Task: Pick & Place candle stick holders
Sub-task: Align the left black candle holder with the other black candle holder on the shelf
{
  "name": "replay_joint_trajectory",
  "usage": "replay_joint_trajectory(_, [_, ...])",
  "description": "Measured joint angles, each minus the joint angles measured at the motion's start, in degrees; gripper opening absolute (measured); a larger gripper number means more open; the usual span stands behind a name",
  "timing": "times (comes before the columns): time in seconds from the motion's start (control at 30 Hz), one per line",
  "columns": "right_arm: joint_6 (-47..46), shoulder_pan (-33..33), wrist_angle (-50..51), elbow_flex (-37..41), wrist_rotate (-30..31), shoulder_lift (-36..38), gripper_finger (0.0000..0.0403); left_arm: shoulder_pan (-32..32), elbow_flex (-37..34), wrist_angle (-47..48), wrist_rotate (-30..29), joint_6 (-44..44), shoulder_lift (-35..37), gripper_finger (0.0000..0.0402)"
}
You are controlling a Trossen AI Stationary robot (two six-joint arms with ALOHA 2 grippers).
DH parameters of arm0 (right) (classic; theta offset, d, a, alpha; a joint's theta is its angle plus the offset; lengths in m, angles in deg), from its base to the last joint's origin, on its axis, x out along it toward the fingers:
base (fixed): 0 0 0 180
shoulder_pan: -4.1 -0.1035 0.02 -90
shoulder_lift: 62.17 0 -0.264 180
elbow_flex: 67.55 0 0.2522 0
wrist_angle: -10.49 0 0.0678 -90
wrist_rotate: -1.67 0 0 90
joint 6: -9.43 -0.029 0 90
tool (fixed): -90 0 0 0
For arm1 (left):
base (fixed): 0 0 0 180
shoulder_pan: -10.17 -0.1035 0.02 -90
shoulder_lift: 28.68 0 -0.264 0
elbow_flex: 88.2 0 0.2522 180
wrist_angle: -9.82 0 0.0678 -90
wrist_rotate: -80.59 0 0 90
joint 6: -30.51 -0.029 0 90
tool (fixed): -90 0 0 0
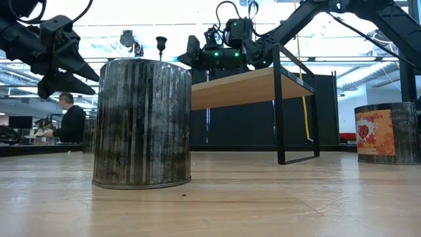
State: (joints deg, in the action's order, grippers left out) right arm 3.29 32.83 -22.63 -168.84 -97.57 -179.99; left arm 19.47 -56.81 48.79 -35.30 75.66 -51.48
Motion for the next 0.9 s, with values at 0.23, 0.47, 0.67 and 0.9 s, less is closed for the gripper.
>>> replay_joint_trajectory(0.23, [-0.32,-0.04,0.07,0.00,-1.44,0.00,0.0077,-0.02,0.00,0.00,0.22,0.00,0.00,0.0209])
replay_joint_trajectory(0.47, [-0.19,-0.94,2.68,0.00,-1.54,0.00,0.0104,0.00,0.00,0.00,0.42,-0.46,-0.02,0.0209])
replay_joint_trajectory(0.67, [-0.12,-1.07,2.59,0.00,-1.51,0.00,0.0144,-0.01,0.00,-0.02,0.44,-0.45,-0.01,0.0209])
replay_joint_trajectory(0.9, [-0.23,-1.09,2.33,0.00,-1.44,0.00,0.0188,0.00,0.00,0.00,0.46,-0.46,-0.02,0.0209])
